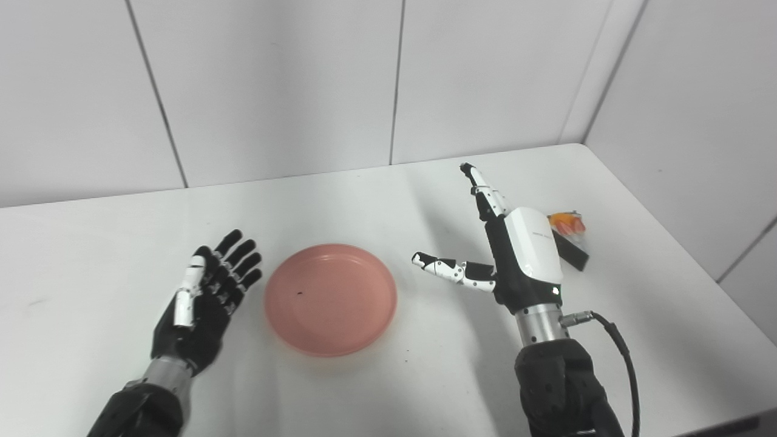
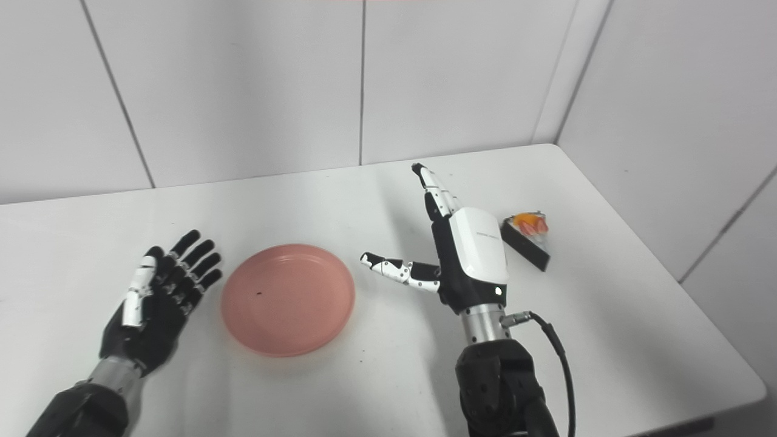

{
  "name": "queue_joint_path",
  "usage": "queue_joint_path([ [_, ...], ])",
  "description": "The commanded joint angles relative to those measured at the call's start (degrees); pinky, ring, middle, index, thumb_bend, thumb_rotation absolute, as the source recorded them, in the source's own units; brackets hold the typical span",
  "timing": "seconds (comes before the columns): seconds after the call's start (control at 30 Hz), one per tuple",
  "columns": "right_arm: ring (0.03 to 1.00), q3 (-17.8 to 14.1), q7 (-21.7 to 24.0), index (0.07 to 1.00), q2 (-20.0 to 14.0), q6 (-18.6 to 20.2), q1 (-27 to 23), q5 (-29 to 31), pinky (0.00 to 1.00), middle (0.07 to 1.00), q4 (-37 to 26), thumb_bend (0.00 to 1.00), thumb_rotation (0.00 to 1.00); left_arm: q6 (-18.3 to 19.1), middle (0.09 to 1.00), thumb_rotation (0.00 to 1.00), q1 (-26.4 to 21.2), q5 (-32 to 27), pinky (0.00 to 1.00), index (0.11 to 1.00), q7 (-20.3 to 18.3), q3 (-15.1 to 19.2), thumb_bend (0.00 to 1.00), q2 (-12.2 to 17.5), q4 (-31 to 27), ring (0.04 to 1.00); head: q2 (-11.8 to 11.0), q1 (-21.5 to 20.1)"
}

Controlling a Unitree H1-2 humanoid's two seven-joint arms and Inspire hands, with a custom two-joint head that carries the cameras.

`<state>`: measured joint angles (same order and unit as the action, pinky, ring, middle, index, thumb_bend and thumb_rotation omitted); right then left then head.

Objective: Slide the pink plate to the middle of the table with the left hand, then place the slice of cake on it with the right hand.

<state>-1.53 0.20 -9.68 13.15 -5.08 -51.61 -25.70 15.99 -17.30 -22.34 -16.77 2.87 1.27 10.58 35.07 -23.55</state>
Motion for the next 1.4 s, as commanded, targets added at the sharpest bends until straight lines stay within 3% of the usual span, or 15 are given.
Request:
queue_joint_path([
  [0.0, 0.847, -1.6, 0.1, 0.91, -1.2, 1.8, -2.5, -1.8, 0.68, 0.915, -2.4, 0.85, 0.48, 1.3, 0.911, 1.0, 1.7, 0.3, 0.95, 0.898, 0.3, 0.4, 0.36, 1.1, 2.4, 0.924, -0.2, -0.3],
  [0.23, 0.84, -5.4, 0.7, 0.911, -3.9, 5.0, -3.8, -3.8, 0.65, 0.916, -1.2, 0.86, 0.5, 1.3, 0.912, 1.0, 1.2, -0.2, 0.94, 0.908, -0.3, 1.1, 0.35, 1.7, 3.4, 0.918, -1.0, -2.8],
  [0.4, 0.816, -7.1, 1.4, 0.908, -5.9, 7.3, -4.6, -6.8, 0.58, 0.914, 0.2, 0.88, 0.55, 1.6, 0.917, 1.0, 1.0, -0.9, 0.95, 0.916, -0.7, 1.9, 0.35, 1.9, 4.1, 0.922, -1.1, -3.4],
  [0.63, 0.804, -8.6, 2.0, 0.898, -8.0, 10.7, -5.7, -10.4, 0.57, 0.904, 1.6, 0.89, 0.57, 1.2, 0.924, 1.0, 0.8, -1.1, 0.96, 0.923, -1.7, 2.3, 0.35, 2.4, 5.2, 0.928, -1.5, -4.5],
  [0.9, 0.788, -9.9, 3.2, 0.89, -9.9, 13.3, -7.2, -12.4, 0.53, 0.904, 4.4, 0.88, 0.51, 1.9, 0.922, 1.0, 0.8, -1.3, 0.95, 0.92, -1.0, 2.4, 0.35, 2.6, 4.8, 0.926, -1.8, -5.7],
  [1.37, 0.833, -9.6, 0.4, 0.895, -13.3, 12.6, -8.6, -5.8, 0.58, 0.935, 14.8, 0.88, 0.46, 2.2, 0.923, 1.0, 0.8, -2.2, 0.95, 0.918, -1.6, 3.1, 0.34, 3.2, 5.1, 0.931, -1.6, -6.2],
])
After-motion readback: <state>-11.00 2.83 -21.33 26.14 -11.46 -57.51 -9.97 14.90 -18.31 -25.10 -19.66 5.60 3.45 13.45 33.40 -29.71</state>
